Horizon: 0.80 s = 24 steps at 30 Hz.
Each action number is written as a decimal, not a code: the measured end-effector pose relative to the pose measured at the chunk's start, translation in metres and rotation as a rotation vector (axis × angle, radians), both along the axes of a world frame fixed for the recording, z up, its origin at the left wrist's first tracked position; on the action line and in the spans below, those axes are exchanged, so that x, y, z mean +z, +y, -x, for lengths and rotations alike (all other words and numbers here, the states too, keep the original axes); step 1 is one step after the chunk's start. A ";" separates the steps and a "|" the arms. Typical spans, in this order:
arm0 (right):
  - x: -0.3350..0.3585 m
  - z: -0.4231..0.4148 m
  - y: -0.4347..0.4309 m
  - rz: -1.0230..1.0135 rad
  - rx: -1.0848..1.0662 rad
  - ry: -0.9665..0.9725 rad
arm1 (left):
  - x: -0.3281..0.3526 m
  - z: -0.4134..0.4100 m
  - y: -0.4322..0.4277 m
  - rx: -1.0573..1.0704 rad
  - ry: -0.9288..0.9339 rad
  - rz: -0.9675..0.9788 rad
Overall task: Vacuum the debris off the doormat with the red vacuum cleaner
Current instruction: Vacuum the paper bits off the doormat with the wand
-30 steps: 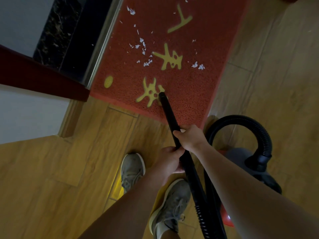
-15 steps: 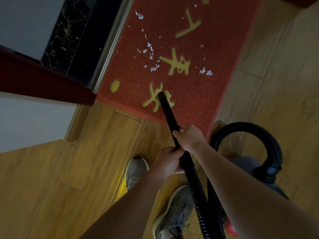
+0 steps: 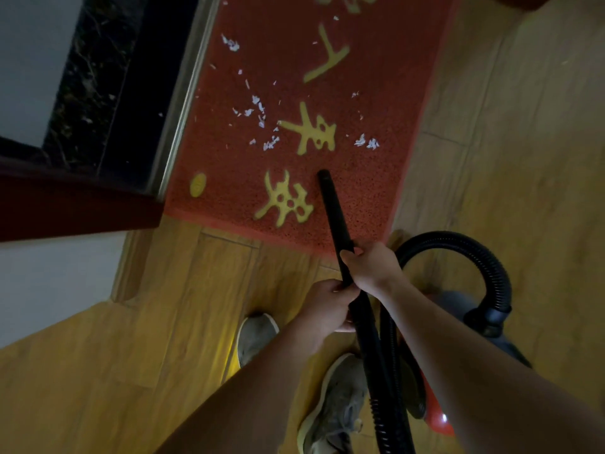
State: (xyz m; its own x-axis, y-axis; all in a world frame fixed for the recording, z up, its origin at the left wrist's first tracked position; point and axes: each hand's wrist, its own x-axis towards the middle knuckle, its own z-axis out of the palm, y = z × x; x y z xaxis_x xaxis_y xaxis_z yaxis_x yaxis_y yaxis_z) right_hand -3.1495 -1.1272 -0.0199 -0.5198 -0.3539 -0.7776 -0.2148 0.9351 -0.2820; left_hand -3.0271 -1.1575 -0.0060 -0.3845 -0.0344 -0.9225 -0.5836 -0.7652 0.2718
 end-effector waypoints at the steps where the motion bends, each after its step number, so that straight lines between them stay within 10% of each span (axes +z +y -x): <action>1: 0.001 0.002 -0.004 0.010 -0.016 0.000 | 0.000 0.002 -0.005 -0.019 0.000 0.010; 24: -0.006 0.071 0.000 0.215 -0.337 -0.080 | 0.001 0.066 -0.017 -0.240 0.022 0.088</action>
